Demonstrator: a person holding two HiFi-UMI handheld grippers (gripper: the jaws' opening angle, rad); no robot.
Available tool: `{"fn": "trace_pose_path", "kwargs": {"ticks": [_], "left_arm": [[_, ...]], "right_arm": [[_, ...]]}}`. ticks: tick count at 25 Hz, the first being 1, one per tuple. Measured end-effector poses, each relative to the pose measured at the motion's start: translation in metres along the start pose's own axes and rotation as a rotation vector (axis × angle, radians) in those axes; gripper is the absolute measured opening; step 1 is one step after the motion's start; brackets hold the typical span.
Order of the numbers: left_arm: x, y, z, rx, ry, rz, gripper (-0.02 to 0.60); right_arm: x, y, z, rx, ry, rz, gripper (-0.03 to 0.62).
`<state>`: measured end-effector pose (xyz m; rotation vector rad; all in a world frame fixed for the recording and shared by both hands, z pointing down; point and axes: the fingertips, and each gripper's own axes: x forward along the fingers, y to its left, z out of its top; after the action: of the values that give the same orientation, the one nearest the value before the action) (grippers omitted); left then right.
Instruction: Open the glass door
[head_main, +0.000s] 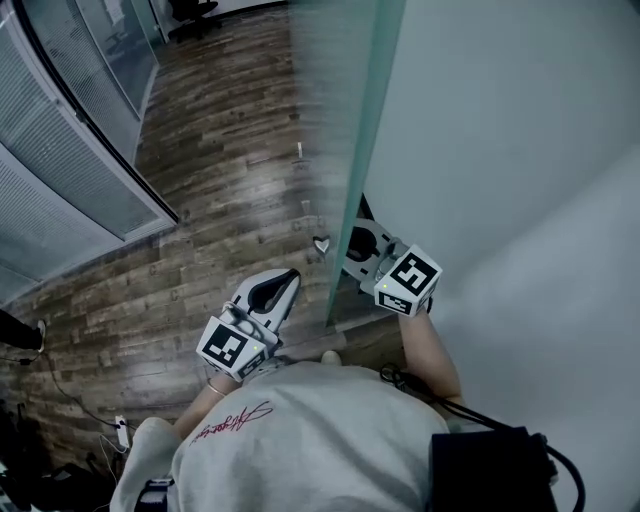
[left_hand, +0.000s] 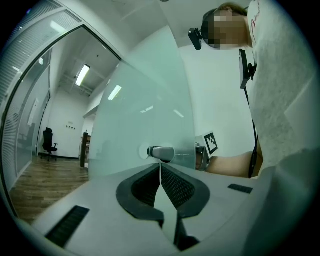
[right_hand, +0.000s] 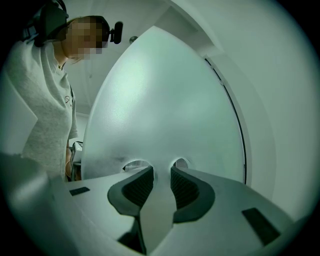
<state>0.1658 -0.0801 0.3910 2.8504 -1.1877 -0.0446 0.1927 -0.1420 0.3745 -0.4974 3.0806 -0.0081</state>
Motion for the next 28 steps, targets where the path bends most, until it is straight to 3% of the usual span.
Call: {"fn": "trace_pose_path", "kwargs": {"ticks": [14,18,28], "left_arm": [[0.025,-0.027,-0.003,-0.065,0.008,-0.063,0.023],[0.049,-0.035,-0.008,-0.064,0.005,-0.079,0.023],[0.057,-0.048,-0.007,-0.061,0.024,-0.142,0.023]], "right_arm": [[-0.05,-0.024,0.002,0.013,-0.042,0.082,0.115],[-0.07,-0.042,-0.006,0.013,-0.042,0.097,0.115],[-0.081,-0.041,0.002,0.011,-0.052,0.154,0.115]]}}
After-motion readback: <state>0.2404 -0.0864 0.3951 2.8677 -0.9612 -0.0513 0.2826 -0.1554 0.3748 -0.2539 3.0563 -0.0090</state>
